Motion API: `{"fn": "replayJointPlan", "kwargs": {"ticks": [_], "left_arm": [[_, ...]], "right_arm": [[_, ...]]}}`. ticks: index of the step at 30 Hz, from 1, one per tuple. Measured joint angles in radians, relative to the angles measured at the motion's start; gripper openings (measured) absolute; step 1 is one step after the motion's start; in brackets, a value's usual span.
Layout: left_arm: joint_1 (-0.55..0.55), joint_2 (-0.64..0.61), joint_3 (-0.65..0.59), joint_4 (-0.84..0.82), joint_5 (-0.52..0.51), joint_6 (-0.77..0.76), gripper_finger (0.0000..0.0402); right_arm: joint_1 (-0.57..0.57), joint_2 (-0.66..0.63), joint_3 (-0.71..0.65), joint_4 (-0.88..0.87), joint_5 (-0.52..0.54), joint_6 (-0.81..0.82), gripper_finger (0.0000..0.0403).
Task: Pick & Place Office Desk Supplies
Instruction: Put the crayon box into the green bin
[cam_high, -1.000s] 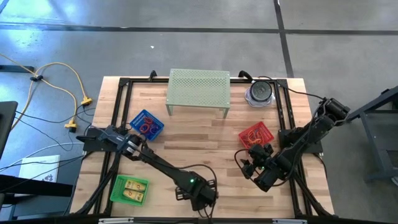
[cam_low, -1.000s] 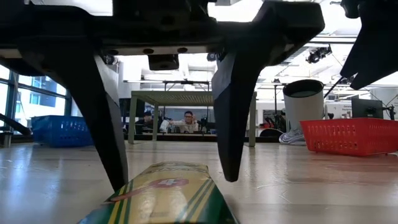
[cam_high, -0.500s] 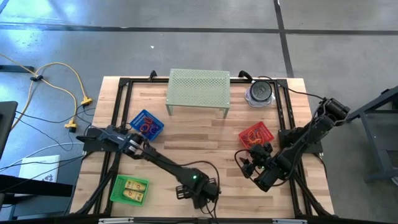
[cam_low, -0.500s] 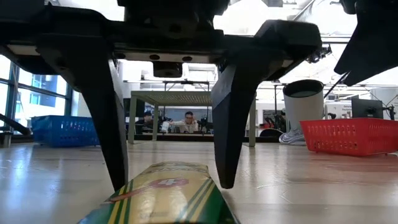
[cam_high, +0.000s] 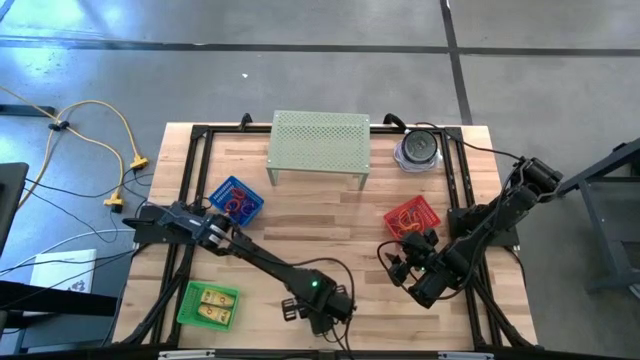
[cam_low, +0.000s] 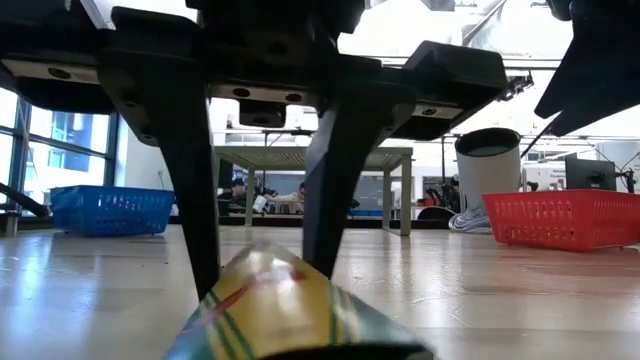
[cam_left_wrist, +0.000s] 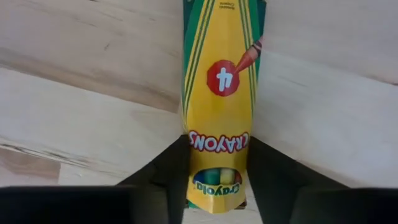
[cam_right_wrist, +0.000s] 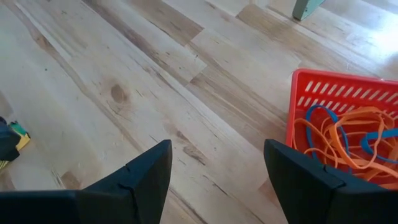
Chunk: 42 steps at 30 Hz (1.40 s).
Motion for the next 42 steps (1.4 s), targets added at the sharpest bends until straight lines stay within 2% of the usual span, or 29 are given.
{"fn": "replayJointPlan", "kwargs": {"ticks": [6, 13, 18, 25, 29, 34, 42], "left_arm": [[-0.001, -0.005, 0.000, -0.015, -0.012, -0.064, 0.0102], [-0.017, -0.060, -0.004, -0.028, -0.072, -0.131, 0.0099], [-0.034, -0.101, -0.008, -0.124, -0.124, -0.211, 0.0098], [-0.071, -0.175, -0.008, -0.259, -0.123, -0.366, 0.0098], [-0.096, -0.241, -0.006, -0.320, -0.120, -0.538, 0.0098], [-0.117, -0.323, -0.004, -0.395, -0.052, -0.894, 0.0098], [-0.234, -0.366, -0.003, -0.574, 0.075, -1.185, 0.0098]], "right_arm": [[0.000, 0.000, 0.000, 0.000, 0.001, -0.006, 0.0244], [0.000, 0.000, 0.000, 0.000, 0.001, -0.007, 0.0244], [0.000, 0.000, 0.000, 0.000, -0.002, -0.007, 0.0244], [0.000, 0.000, 0.000, 0.000, -0.002, -0.013, 0.0244], [0.000, 0.000, 0.000, 0.000, -0.002, -0.014, 0.0244], [0.000, 0.000, -0.001, -0.001, 0.003, -0.031, 0.0244], [0.000, 0.000, -0.001, 0.000, 0.026, -0.060, 0.0244]]}}
